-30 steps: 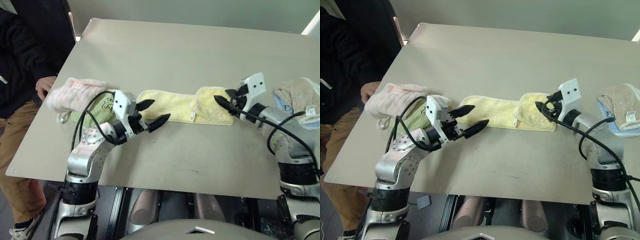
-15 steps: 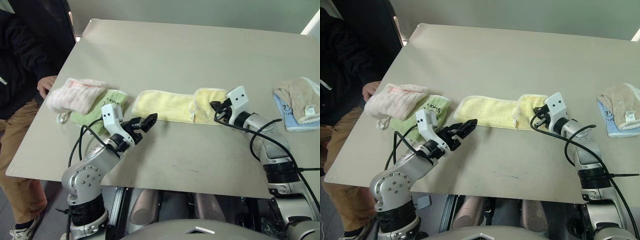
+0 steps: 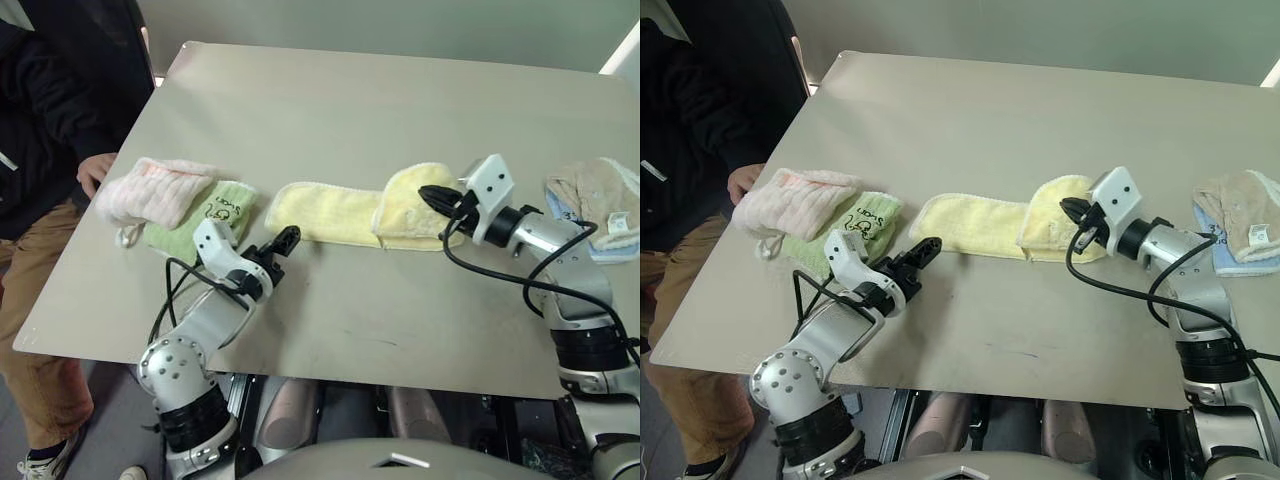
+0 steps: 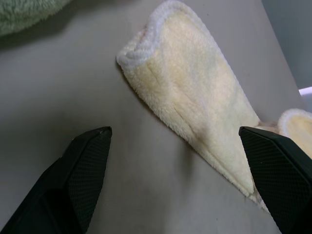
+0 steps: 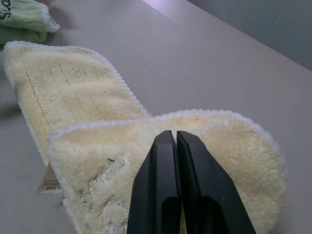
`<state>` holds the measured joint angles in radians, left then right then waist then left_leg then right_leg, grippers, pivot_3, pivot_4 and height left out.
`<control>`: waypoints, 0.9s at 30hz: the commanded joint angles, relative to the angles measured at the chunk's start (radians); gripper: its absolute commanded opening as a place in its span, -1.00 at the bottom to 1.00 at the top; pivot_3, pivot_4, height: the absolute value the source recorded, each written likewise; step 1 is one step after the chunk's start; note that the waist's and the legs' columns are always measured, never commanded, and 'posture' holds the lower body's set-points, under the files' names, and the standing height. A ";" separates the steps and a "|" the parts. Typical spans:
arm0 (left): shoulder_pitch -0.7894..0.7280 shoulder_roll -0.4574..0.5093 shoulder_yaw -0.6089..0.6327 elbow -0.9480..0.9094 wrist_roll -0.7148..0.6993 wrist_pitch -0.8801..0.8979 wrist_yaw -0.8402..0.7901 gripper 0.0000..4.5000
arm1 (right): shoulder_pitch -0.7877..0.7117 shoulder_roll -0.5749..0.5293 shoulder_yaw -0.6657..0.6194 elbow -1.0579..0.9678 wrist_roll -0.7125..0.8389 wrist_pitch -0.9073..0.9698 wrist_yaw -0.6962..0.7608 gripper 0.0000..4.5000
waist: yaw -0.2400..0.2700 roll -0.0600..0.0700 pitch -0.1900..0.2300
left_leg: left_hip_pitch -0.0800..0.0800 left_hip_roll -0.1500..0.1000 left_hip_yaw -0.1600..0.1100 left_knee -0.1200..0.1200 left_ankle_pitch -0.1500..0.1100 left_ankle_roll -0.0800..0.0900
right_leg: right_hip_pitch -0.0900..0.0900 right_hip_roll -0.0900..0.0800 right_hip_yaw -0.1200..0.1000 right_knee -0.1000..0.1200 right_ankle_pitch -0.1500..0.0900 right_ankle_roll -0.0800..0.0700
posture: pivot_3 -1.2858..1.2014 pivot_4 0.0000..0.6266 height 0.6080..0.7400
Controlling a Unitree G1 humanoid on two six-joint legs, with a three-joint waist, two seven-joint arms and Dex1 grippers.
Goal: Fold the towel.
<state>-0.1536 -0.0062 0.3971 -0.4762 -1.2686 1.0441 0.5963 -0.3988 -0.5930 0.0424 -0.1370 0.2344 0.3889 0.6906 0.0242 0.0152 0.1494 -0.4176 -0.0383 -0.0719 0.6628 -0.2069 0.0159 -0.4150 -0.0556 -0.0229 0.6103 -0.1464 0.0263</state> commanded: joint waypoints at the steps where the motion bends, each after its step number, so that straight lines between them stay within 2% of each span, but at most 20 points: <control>1: -0.025 0.011 -0.020 0.031 -0.013 -0.048 0.006 1.00 | -0.015 -0.007 -0.009 0.033 -0.042 -0.018 -0.023 -0.93 | 0.001 0.000 0.000 | 0.000 0.000 0.000 0.000 0.000 0.000 | 0.000 0.000 0.000 0.000 0.000 0.000 | 0.03 -0.52 0.98; 4: -0.037 0.020 -0.037 0.047 -0.015 -0.068 -0.001 1.00 | -0.022 0.004 0.007 0.098 -0.083 -0.017 -0.051 -0.93 | 0.004 0.000 0.000 | 0.001 0.000 -0.001 0.000 -0.002 -0.002 | 0.002 0.000 0.000 0.000 0.000 0.000 | 0.03 -0.52 0.98; 7: -0.050 0.034 -0.049 0.061 -0.019 -0.078 -0.003 1.00 | -0.017 0.019 0.019 0.117 -0.094 -0.028 -0.047 -0.69 | 0.003 0.000 0.000 | 0.002 0.000 -0.001 0.000 -0.003 -0.001 | 0.002 0.000 0.000 0.000 0.000 0.000 | 0.03 -0.52 0.98; 14: -0.080 0.050 -0.066 0.094 -0.022 -0.110 -0.007 1.00 | 0.005 0.042 -0.010 0.091 -0.093 -0.045 -0.058 0.42 | 0.004 0.000 0.001 | 0.001 0.000 -0.001 -0.001 -0.003 -0.002 | 0.002 0.000 0.000 -0.001 0.000 0.000 | 0.03 -0.52 0.98; 17: -0.100 0.045 -0.072 0.119 -0.018 -0.130 -0.009 1.00 | 0.011 0.060 -0.046 0.056 -0.071 -0.057 -0.079 0.83 | 0.004 0.000 0.001 | 0.001 0.000 -0.001 -0.001 -0.004 -0.003 | 0.002 0.000 0.000 -0.001 -0.001 -0.001 | 0.03 -0.52 0.98; 24: -0.161 0.022 -0.072 0.204 -0.028 -0.167 -0.007 1.00 | 0.020 0.074 -0.131 -0.041 0.011 -0.048 -0.074 0.83 | 0.005 0.000 0.002 | 0.000 0.000 -0.001 -0.001 -0.004 -0.003 | 0.002 0.000 0.000 -0.001 -0.002 0.000 | 0.03 -0.52 0.98; 27: -0.183 0.000 -0.067 0.241 -0.035 -0.182 0.015 0.74 | 0.011 0.078 -0.163 -0.076 0.042 -0.035 -0.086 0.85 | 0.005 0.000 0.002 | 0.000 0.000 -0.001 -0.001 -0.003 -0.004 | 0.002 0.000 0.000 -0.001 -0.002 0.001 | 0.03 -0.52 0.98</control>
<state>-0.3130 0.0051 0.3356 -0.2437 -1.2825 0.8849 0.6040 -0.3753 -0.5193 -0.0729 -0.1535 0.2409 0.3579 0.6172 0.0293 0.0149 0.1512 -0.4176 -0.0387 -0.0728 0.6620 -0.2096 0.0114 -0.4132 -0.0553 -0.0230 0.6091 -0.1483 0.0271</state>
